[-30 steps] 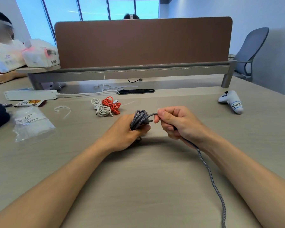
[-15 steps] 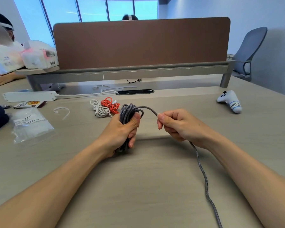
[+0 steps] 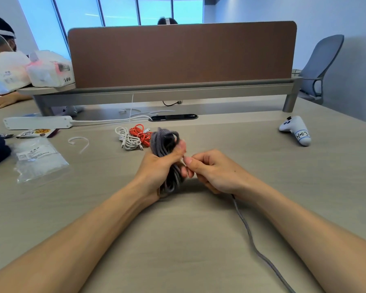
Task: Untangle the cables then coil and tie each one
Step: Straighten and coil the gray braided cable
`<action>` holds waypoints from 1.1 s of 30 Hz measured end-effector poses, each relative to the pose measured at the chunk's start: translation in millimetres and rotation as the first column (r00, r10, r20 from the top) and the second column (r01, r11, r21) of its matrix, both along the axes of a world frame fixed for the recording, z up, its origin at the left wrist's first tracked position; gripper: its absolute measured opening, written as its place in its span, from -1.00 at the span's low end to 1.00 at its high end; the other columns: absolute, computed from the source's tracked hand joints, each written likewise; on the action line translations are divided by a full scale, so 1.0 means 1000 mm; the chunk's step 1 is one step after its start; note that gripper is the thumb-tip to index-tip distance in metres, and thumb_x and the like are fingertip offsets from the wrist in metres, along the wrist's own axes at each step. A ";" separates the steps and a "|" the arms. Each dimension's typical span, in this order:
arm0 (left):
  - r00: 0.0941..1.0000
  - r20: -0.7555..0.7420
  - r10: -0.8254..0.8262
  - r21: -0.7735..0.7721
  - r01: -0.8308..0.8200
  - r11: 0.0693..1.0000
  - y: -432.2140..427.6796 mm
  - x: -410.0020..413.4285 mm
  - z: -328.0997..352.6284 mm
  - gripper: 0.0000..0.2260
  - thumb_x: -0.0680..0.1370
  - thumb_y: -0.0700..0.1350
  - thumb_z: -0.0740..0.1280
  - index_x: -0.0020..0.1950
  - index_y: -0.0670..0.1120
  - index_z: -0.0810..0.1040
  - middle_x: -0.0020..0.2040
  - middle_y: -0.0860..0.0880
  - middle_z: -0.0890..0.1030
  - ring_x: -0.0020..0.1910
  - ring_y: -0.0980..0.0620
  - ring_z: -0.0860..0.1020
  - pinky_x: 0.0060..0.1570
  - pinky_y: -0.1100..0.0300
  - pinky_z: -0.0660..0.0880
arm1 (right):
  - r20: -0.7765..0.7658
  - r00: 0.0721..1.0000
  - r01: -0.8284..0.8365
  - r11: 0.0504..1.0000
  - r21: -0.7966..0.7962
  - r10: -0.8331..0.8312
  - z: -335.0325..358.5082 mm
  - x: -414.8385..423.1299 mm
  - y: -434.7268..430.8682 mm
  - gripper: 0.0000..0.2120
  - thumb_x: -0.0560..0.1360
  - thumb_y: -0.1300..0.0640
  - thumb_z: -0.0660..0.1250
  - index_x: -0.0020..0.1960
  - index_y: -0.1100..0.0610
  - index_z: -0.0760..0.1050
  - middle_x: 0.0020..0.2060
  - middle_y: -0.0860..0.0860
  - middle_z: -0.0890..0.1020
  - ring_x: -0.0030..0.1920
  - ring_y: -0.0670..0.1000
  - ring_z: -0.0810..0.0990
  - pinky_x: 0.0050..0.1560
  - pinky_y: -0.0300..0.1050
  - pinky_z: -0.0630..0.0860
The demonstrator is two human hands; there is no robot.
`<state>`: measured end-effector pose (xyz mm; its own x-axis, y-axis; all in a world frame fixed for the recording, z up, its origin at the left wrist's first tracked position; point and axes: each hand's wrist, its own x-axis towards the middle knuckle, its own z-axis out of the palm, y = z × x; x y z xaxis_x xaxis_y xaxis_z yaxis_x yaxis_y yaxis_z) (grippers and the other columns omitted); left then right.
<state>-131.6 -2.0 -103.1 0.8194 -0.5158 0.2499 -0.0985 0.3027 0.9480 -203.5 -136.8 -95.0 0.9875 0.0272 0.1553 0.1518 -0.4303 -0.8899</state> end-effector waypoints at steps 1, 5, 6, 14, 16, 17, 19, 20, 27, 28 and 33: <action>0.995 -0.066 0.072 -0.039 -0.075 0.996 0.000 0.004 0.003 -0.78 0.52 -0.04 0.33 -0.23 -0.15 0.46 -0.47 -0.07 0.53 -0.50 0.00 0.51 -0.45 0.21 0.48 | -0.010 1.000 0.012 1.000 0.024 -0.012 0.000 0.000 0.001 -0.66 0.62 0.03 0.16 -0.26 0.12 0.50 -0.59 0.01 0.27 -0.61 -0.08 0.16 -0.61 -0.28 0.10; 0.964 -0.225 0.143 -0.164 -0.182 0.970 0.008 0.019 0.008 -0.82 0.48 0.00 0.36 -0.24 -0.08 0.58 -0.27 -0.01 0.61 -0.17 -0.02 0.63 -0.19 0.07 0.54 | -0.101 0.995 0.005 0.995 0.096 0.005 0.001 -0.002 -0.001 -0.72 0.63 0.06 0.15 -0.18 0.13 0.50 -0.56 -0.09 0.23 -0.57 -0.10 0.12 -0.58 -0.31 0.07; 0.970 -0.217 0.111 -0.181 -0.152 0.972 0.009 0.020 0.008 -0.84 0.46 -0.02 0.38 -0.26 -0.07 0.60 -0.23 -0.03 0.64 -0.11 -0.04 0.64 -0.07 0.01 0.55 | -0.120 0.993 -0.005 0.993 0.115 0.019 0.002 -0.003 0.000 -0.73 0.63 0.06 0.14 -0.15 0.14 0.50 -0.56 -0.10 0.23 -0.57 -0.10 0.11 -0.58 -0.31 0.07; 0.950 -0.310 -0.036 -0.439 -0.110 0.892 0.022 0.037 0.015 -0.94 0.54 -0.21 0.30 -0.10 -0.19 0.46 -0.21 -0.11 0.56 -0.20 -0.02 0.62 -0.09 0.06 0.61 | -0.192 0.981 -0.022 0.994 0.108 0.042 0.003 -0.006 -0.004 -0.72 0.65 0.06 0.10 -0.04 0.17 0.52 -0.55 -0.11 0.23 -0.57 -0.11 0.13 -0.60 -0.32 0.11; 0.925 -0.372 0.072 -0.402 -0.231 0.886 0.027 0.046 0.015 -0.88 0.57 -0.19 0.28 -0.14 -0.18 0.43 -0.24 -0.11 0.49 -0.31 0.01 0.56 -0.23 0.12 0.60 | -0.223 0.972 -0.054 0.996 0.070 0.069 0.003 -0.006 -0.004 -0.73 0.64 0.06 0.11 -0.04 0.15 0.54 -0.54 -0.11 0.25 -0.56 -0.11 0.14 -0.60 -0.31 0.13; 0.912 -0.384 0.144 -0.370 -0.295 0.881 0.029 0.049 0.015 -0.86 0.59 -0.19 0.27 -0.16 -0.17 0.41 -0.28 -0.09 0.48 -0.38 0.02 0.54 -0.32 0.16 0.58 | -0.245 0.965 -0.082 0.995 0.051 0.092 0.002 -0.007 -0.003 -0.74 0.64 0.06 0.12 -0.05 0.14 0.54 -0.54 -0.11 0.26 -0.56 -0.11 0.14 -0.60 -0.31 0.13; 0.880 -0.334 0.339 -0.285 -0.437 0.853 0.035 0.056 0.016 -0.83 0.60 -0.21 0.27 -0.18 -0.15 0.38 -0.40 -0.04 0.48 -0.50 0.05 0.49 -0.47 0.21 0.50 | -0.285 0.950 -0.128 0.991 0.027 0.131 0.003 -0.009 -0.002 -0.74 0.64 0.06 0.13 -0.05 0.13 0.55 -0.54 -0.10 0.26 -0.56 -0.10 0.13 -0.60 -0.32 0.11; 0.855 -0.267 0.445 -0.230 -0.505 0.832 0.039 0.059 0.016 -0.84 0.60 -0.21 0.28 -0.16 -0.15 0.36 -0.42 -0.02 0.48 -0.53 0.05 0.48 -0.51 0.22 0.47 | -0.293 0.946 -0.141 0.990 0.018 0.140 0.004 -0.010 -0.003 -0.73 0.63 0.05 0.14 -0.05 0.14 0.55 -0.55 -0.09 0.26 -0.55 -0.09 0.12 -0.60 -0.31 0.09; 0.658 0.487 0.575 0.113 -0.700 0.705 0.051 0.067 0.006 -0.86 0.58 -0.10 0.30 -0.05 -0.09 0.34 -0.42 -0.08 0.50 -0.61 0.09 0.46 -0.52 0.19 0.40 | -0.108 0.976 -0.169 0.970 0.176 0.189 0.014 -0.014 -0.011 -0.70 0.54 -0.03 0.21 -0.26 0.13 0.48 -0.49 -0.05 0.18 -0.48 -0.07 0.07 -0.52 -0.21 0.01; 0.637 0.581 0.506 0.143 -0.692 0.707 0.047 0.063 0.004 -0.86 0.58 -0.09 0.31 -0.03 -0.10 0.38 -0.42 -0.05 0.51 -0.60 0.09 0.47 -0.52 0.19 0.42 | -0.089 0.977 -0.172 0.961 0.216 0.195 0.015 -0.014 -0.012 -0.70 0.52 -0.04 0.22 -0.27 0.13 0.46 -0.49 -0.06 0.16 -0.48 -0.08 0.06 -0.52 -0.25 0.00; 0.608 0.767 0.203 0.326 -0.642 0.694 0.030 0.050 -0.006 -0.58 0.43 0.19 0.34 0.01 -0.15 0.48 -0.23 -0.11 0.57 -0.26 -0.16 0.50 -0.20 -0.02 0.44 | -0.016 0.983 -0.164 0.918 0.361 0.182 0.015 -0.012 -0.016 -0.71 0.53 -0.02 0.17 -0.22 0.16 0.48 -0.51 -0.10 0.15 -0.51 -0.13 0.06 -0.55 -0.31 -0.01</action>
<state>-81.2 27.6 -108.8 0.7131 -0.3646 0.5988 -0.6967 -0.4645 0.5467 -216.0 -152.6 -79.9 0.9789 0.1502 0.1389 0.1483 -0.0533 -0.9875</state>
